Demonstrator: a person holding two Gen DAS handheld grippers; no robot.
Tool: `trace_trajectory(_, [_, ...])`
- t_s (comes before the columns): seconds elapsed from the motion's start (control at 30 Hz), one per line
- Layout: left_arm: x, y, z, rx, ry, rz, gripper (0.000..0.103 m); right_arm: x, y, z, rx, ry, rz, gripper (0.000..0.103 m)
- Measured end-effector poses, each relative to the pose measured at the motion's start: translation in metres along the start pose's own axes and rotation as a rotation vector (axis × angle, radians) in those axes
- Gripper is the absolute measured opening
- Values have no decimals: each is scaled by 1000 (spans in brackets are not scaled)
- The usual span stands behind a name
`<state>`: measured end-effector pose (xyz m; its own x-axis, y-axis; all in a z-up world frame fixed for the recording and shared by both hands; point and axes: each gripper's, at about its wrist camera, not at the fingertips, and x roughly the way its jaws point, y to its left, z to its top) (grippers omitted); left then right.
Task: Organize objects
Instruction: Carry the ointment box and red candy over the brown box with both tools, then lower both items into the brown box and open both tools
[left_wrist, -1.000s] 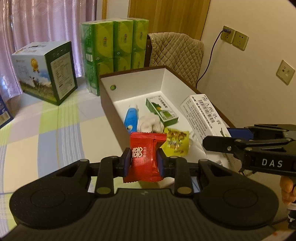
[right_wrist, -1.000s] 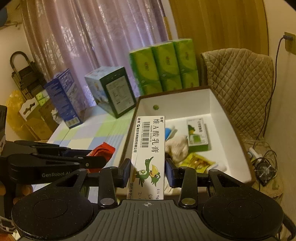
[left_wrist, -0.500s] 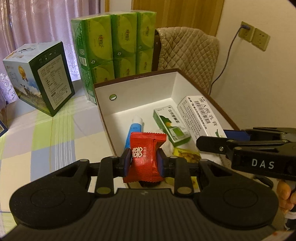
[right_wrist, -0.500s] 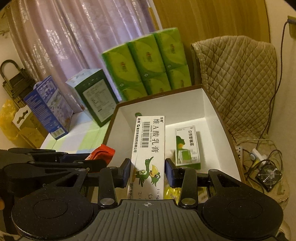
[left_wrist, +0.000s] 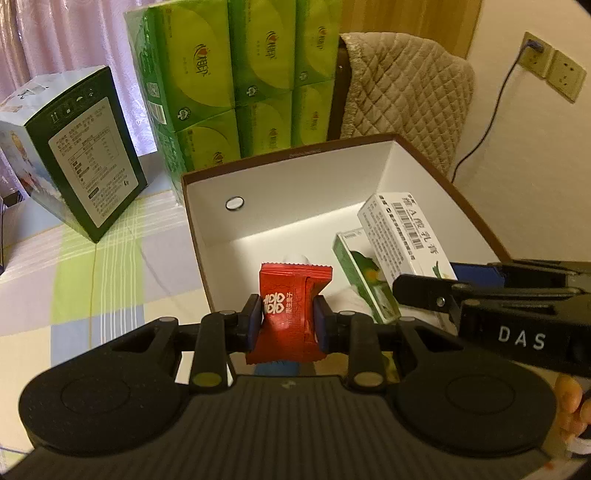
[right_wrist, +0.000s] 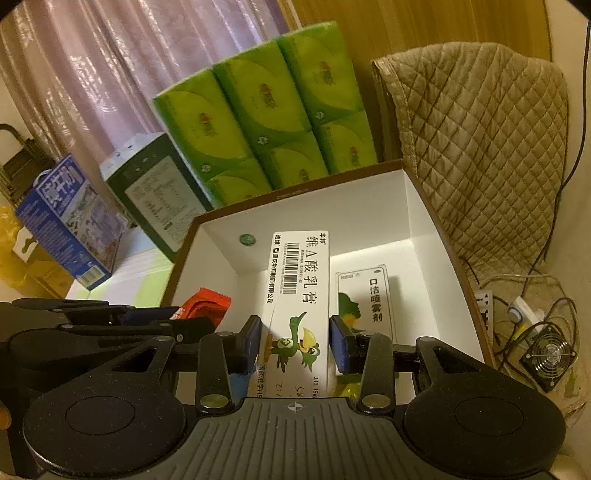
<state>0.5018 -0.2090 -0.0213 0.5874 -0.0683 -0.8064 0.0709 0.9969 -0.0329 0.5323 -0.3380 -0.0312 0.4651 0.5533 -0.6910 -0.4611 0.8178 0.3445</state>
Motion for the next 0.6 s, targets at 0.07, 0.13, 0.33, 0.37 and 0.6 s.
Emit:
trace_trajectory(0.07, [7,3,6,-6,6,3,25,8,-4,4,12,6,3,36])
trace_trajectory(0.13, [13,5,10,-9,8,5,25,14,-6,7,26,10,8,36])
trace_trajectory(0.33, [25,12,22,-15,-3,32,40,29,-11,13,49,19,15,36])
trace_trajectory(0.37, [25,13,23,-15,-6,33,41,31,-11,14,49,20,15,36])
trace_trajectory(0.6, [26,18,23,-21,-5,26,48,42,-11,14,56,23,29,37])
